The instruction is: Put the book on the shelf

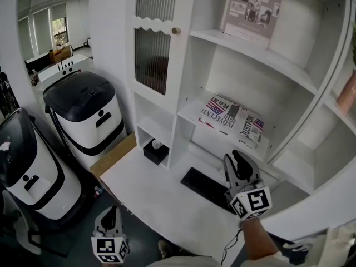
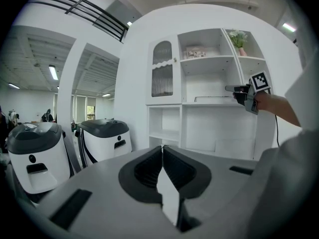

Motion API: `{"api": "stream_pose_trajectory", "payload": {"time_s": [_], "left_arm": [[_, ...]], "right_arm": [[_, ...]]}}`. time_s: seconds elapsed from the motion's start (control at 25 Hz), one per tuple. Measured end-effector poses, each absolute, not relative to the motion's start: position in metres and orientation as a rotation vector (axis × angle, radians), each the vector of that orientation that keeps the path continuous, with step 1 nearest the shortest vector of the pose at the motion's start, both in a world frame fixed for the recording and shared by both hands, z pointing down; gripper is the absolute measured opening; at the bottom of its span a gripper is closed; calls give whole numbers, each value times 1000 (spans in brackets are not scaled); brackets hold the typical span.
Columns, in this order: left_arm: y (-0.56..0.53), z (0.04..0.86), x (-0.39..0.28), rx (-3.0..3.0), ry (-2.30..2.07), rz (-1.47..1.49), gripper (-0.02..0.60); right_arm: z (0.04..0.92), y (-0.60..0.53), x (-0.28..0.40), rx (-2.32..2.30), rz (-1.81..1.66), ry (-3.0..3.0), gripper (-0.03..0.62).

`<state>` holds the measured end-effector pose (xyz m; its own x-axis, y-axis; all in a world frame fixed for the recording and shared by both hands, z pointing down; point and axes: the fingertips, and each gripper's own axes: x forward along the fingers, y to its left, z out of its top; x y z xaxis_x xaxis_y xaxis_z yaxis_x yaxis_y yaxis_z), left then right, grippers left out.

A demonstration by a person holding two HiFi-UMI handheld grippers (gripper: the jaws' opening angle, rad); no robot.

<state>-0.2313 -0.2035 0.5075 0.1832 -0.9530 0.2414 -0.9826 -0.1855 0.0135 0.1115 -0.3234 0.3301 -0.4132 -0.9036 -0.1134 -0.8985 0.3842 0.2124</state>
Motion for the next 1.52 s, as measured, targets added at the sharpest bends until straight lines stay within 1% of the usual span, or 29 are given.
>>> {"api": "stream_pose_trajectory", "payload": {"time_s": [0.24, 0.36, 0.68, 0.84, 1.52], "left_arm": [[-202, 503, -231, 2295, -1898, 283, 12], [-202, 502, -230, 2299, -1898, 285, 12], [-202, 503, -230, 2304, -1896, 296, 12], [-201, 503, -231, 2301, -1897, 302, 12], [-201, 503, -227, 2303, -1898, 317, 12]], "right_arm": [[344, -310, 118, 1732, -312, -2625, 75], [350, -304, 121, 1751, -291, -2629, 49], [373, -295, 124, 1764, -202, -2632, 35], [377, -293, 125, 1768, -178, -2644, 5], [401, -290, 118, 1712, -151, -2639, 3]]}}
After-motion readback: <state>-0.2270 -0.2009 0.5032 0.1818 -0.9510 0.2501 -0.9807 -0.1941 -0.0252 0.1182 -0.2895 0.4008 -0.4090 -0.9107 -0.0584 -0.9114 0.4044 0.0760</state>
